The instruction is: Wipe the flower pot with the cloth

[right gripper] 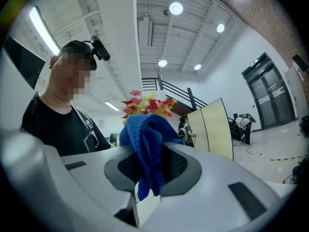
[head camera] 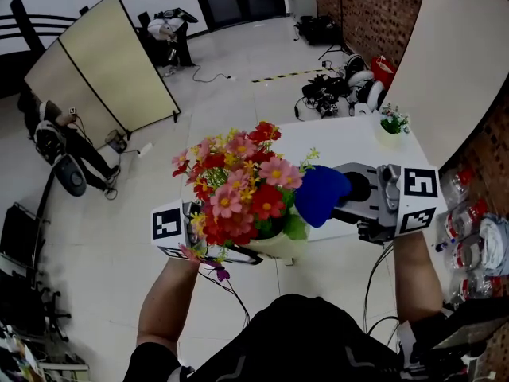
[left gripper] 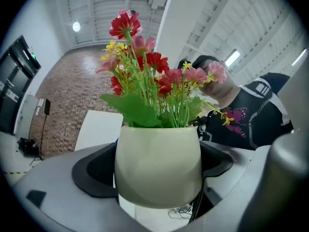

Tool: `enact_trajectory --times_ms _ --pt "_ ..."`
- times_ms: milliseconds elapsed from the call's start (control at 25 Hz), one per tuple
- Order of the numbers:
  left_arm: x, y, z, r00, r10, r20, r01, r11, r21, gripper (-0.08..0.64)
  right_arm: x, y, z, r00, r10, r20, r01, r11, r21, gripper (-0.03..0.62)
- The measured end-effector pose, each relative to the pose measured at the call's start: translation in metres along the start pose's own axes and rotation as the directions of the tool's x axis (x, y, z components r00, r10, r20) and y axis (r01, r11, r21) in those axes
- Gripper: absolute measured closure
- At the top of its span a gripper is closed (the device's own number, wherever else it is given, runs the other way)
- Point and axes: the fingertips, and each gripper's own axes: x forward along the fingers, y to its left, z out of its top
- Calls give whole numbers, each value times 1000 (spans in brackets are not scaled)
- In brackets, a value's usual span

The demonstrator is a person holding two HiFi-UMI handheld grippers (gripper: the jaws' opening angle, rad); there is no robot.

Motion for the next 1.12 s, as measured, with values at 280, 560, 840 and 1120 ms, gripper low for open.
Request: enact_trajectory --times_ms 280,560,840,1120 --pt "0 5 7 996 91 -9 -90 996 28 43 -19 -19 10 989 -121 88 121 993 -2 532" --pt "1 15 2 980 194 -40 -193 981 30 43 1 -32 -7 987 -138 77 136 990 26 532" --pt "-6 38 6 952 305 -30 -305 952 -7 43 0 -22 -2 976 -214 29 216 975 -56 532" --pt "-11 63 7 903 429 -14 -429 903 -24 43 6 -1 1 961 -275 0 272 948 -164 532"
